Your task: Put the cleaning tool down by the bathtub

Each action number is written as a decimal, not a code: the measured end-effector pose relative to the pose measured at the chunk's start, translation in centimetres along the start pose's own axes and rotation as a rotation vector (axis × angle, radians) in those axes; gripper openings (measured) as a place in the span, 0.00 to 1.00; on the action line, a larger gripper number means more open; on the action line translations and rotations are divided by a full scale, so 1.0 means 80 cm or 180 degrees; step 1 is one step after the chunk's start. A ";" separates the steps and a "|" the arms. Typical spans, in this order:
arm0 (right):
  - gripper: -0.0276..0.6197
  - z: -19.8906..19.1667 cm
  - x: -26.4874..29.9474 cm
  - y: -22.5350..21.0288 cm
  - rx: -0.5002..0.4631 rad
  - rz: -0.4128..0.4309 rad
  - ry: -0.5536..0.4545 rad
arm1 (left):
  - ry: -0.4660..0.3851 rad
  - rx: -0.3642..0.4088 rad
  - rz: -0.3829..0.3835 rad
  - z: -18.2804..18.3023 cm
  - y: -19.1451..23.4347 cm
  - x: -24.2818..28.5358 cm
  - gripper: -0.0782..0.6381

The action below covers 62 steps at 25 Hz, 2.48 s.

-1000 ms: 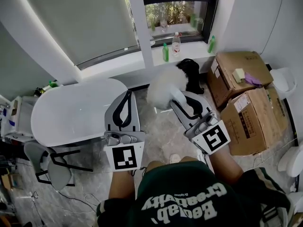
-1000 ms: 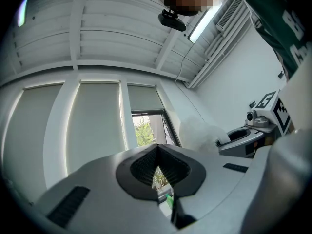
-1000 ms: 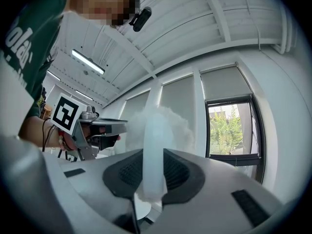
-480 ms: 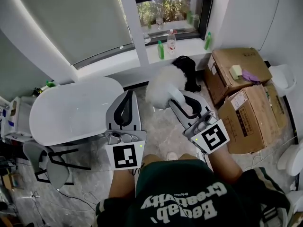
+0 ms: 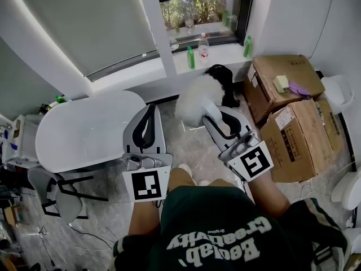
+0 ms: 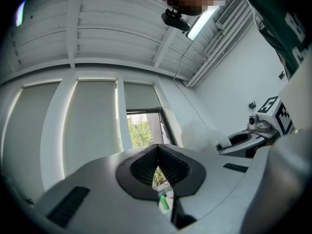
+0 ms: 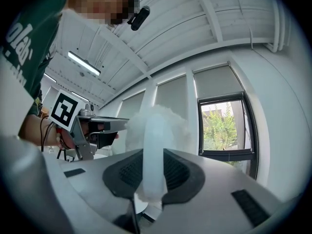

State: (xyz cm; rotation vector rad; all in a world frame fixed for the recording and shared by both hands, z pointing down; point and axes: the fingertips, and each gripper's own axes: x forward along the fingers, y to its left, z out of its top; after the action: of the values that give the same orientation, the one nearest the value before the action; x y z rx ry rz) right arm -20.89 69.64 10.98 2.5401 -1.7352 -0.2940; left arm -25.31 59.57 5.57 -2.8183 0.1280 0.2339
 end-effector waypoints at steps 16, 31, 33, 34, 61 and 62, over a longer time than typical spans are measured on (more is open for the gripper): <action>0.18 -0.030 0.068 -0.048 -0.0010 0.0073 -0.0065 | -0.0003 -0.0064 0.0027 -0.047 0.028 0.068 0.12; 0.18 -0.095 0.287 -0.119 0.0029 0.0097 0.0194 | 0.0226 -0.0027 -0.0082 -0.158 0.167 0.235 0.12; 0.18 -0.101 0.326 -0.133 0.0039 0.0095 0.0212 | 0.0206 -0.0061 -0.0112 -0.171 0.194 0.271 0.12; 0.18 -0.104 0.344 -0.140 0.0074 0.0085 0.0218 | 0.0186 -0.0070 -0.0134 -0.175 0.205 0.289 0.12; 0.18 -0.167 0.591 -0.250 0.0231 -0.0161 0.0526 | 0.0213 -0.0192 -0.0551 -0.283 0.363 0.535 0.12; 0.18 -0.169 0.593 -0.252 0.0227 -0.0168 0.0542 | 0.0222 -0.0203 -0.0564 -0.286 0.363 0.536 0.12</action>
State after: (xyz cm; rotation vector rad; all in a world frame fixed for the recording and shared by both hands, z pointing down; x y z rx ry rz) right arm 16.76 32.23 15.21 2.5768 -1.6479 -0.0169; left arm 16.94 22.25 10.93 -2.8803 -0.1155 0.1011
